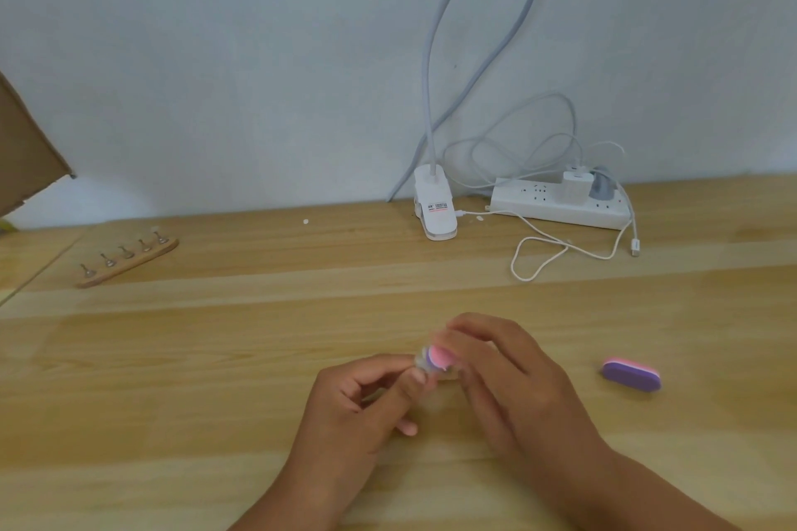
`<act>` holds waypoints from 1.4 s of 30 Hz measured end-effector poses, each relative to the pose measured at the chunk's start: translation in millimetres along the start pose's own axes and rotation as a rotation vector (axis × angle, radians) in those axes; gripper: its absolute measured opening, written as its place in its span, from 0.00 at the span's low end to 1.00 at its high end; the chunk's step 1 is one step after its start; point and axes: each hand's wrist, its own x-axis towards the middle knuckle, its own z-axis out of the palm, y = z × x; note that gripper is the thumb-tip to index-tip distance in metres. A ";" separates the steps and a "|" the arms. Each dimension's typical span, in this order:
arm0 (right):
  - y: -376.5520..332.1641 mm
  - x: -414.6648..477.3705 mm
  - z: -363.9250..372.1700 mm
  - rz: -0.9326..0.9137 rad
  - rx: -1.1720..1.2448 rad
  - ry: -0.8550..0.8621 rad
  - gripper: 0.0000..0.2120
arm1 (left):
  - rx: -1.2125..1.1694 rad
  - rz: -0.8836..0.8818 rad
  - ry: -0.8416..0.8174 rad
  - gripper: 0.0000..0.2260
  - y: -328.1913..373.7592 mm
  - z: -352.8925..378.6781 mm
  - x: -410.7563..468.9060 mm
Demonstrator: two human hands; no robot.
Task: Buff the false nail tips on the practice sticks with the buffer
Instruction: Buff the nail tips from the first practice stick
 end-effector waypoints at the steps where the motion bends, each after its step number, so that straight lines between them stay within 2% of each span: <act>1: 0.6 0.3 -0.3 0.041 -0.003 0.023 0.15 | -0.012 -0.008 0.010 0.07 -0.8 0.0 0.5; 3: 0.0 -0.4 -1.2 0.037 0.056 0.002 0.18 | -0.012 -0.014 0.009 0.08 -0.6 0.5 0.9; 6: -3.6 -3.8 -0.8 -0.075 0.080 -0.103 0.20 | -0.019 -0.013 0.013 0.09 0.8 0.5 0.8; 9: 2.1 -2.5 1.1 0.017 0.005 -0.017 0.15 | -0.044 -0.033 0.038 0.08 -1.3 0.1 1.7; 12: 2.7 -1.9 2.4 0.034 0.102 0.040 0.12 | -0.055 -0.035 0.040 0.08 -1.3 0.1 2.6; 15: 0.6 -5.3 3.4 -0.083 0.153 -0.019 0.12 | -0.032 -0.003 0.009 0.07 0.7 0.2 2.2; 20: 2.9 -1.7 1.2 0.045 0.017 0.018 0.15 | -0.053 -0.017 0.039 0.08 -0.4 0.6 2.3; 24: -5.5 -2.9 -1.0 -0.103 0.044 -0.076 0.16 | 0.003 0.017 0.015 0.09 0.1 -1.6 1.7; 29: -1.1 0.1 -1.6 0.030 0.003 -0.026 0.17 | -0.049 -0.018 0.044 0.06 2.0 1.0 1.1; 33: -2.5 -5.2 -0.4 -0.123 0.082 -0.087 0.15 | 0.002 -0.007 0.016 0.06 3.4 -0.2 0.9; 38: 4.1 -3.4 0.5 0.020 0.037 -0.029 0.15 | -0.002 0.009 0.005 0.05 3.9 1.0 -0.1; 42: 2.0 -7.0 1.9 -0.134 0.094 -0.103 0.17 | 0.036 0.015 -0.006 0.06 3.1 -0.4 0.7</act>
